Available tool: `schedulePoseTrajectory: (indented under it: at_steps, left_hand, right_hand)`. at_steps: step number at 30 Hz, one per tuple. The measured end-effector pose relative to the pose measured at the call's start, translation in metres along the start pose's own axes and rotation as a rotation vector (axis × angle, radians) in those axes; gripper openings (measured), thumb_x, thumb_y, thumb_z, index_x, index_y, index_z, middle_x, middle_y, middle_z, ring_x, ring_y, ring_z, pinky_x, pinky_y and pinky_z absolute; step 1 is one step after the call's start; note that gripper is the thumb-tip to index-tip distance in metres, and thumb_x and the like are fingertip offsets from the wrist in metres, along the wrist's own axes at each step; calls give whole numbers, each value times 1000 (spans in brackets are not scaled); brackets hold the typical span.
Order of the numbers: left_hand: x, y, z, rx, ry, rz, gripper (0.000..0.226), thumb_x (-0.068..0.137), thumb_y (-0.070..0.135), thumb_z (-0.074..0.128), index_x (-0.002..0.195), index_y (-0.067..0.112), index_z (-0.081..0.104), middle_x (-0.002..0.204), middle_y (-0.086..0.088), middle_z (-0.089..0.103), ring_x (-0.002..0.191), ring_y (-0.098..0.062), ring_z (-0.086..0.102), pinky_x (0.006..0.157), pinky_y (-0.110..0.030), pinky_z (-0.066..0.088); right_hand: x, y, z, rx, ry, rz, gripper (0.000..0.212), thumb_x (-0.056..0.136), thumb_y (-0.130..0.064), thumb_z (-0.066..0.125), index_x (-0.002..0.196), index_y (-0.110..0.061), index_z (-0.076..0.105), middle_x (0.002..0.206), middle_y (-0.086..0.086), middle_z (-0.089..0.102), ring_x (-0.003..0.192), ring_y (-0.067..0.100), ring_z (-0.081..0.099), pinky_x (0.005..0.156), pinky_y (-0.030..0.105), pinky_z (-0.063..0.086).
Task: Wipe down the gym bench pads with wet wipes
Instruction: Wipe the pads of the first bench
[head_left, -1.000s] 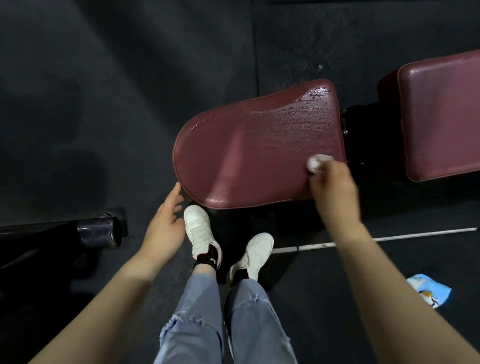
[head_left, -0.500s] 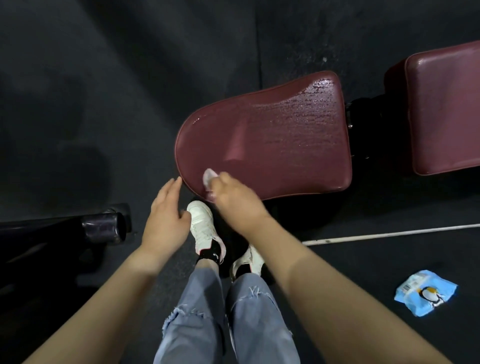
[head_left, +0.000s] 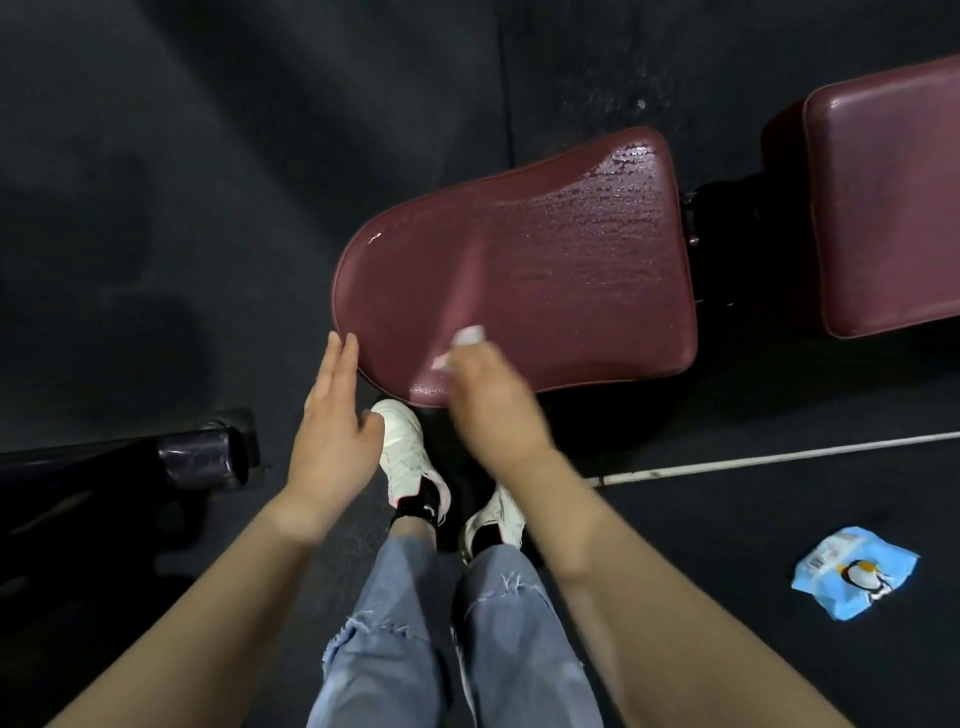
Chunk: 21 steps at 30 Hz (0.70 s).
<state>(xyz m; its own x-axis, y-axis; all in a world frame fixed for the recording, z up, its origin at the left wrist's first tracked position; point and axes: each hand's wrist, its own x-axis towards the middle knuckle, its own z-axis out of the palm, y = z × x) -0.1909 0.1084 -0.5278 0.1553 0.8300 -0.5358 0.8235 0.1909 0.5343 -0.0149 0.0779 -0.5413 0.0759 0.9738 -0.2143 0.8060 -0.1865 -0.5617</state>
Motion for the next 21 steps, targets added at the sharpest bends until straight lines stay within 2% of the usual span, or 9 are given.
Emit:
schedulePoseTrajectory:
  at_steps: [3, 4, 6, 8, 11, 14, 18, 19, 21]
  left_hand:
    - [-1, -1, 0, -51, -17, -32, 81, 92, 0, 48, 158, 34, 14, 164, 19, 3, 145, 6, 10, 110, -19, 22]
    - [-1, -2, -1, -82, -27, -44, 82, 91, -1, 47, 157, 36, 15, 163, 22, 4, 140, 17, 8, 109, -13, 17]
    - [-1, -1, -3, -152, -31, -65, 84, 88, -7, 45, 156, 36, 20, 162, 23, 8, 128, 33, 7, 100, 4, 16]
    - [0, 0, -2, -180, -17, -78, 83, 87, -8, 44, 155, 35, 24, 163, 20, 11, 123, 38, 10, 92, 10, 18]
    - [0, 2, 2, -160, -6, -79, 84, 87, -5, 45, 156, 35, 19, 164, 18, 7, 118, 41, 9, 92, -2, 30]
    - [-1, 4, 6, -150, 6, -88, 84, 88, -3, 46, 157, 35, 16, 165, 17, 4, 113, 43, 7, 89, -8, 31]
    - [-1, 8, 9, -120, 41, -74, 83, 87, -3, 48, 157, 28, 17, 165, 12, 6, 106, 46, 12, 84, 1, 31]
    - [-1, 8, 9, -113, 51, -73, 82, 87, -3, 49, 157, 27, 18, 165, 11, 6, 116, 40, 13, 93, -3, 31]
    - [1, 11, 9, -94, 63, -88, 81, 87, -2, 49, 157, 25, 19, 165, 7, 9, 142, 10, 14, 112, -20, 24]
  right_hand:
    - [0, -40, 25, -150, -394, -379, 29, 99, -10, 37, 124, -4, 51, 128, 15, 52, 105, 33, 57, 78, 42, 50]
    - [0, -42, 22, -200, -437, -423, 30, 98, -8, 36, 122, -4, 52, 123, 14, 54, 100, 31, 59, 73, 41, 52]
    - [-1, -28, 8, -214, -359, -420, 32, 91, -5, 39, 117, -5, 58, 105, 11, 59, 85, 26, 61, 61, 37, 53]
    - [-9, 0, -12, -181, -322, -359, 33, 85, -1, 50, 116, -5, 60, 97, 13, 60, 80, 30, 62, 56, 36, 50]
    - [-32, 61, -53, -179, -192, -179, 39, 73, 2, 70, 110, -8, 67, 88, 11, 62, 72, 31, 65, 52, 33, 50]
    - [-57, 117, -89, -245, -196, 77, 36, 78, 5, 68, 109, -12, 67, 93, 11, 60, 76, 33, 64, 52, 36, 49]
    - [-71, 161, -122, -144, 33, 377, 21, 94, -9, 53, 106, -24, 61, 101, -3, 54, 80, 24, 59, 66, 30, 45]
    - [-71, 164, -126, -102, 105, 430, 18, 95, -13, 50, 104, -26, 58, 99, -9, 50, 80, 17, 56, 67, 26, 41]
    - [-66, 160, -126, -25, 193, 458, 15, 93, -12, 51, 102, -23, 58, 98, -11, 47, 82, 8, 51, 70, 16, 36]
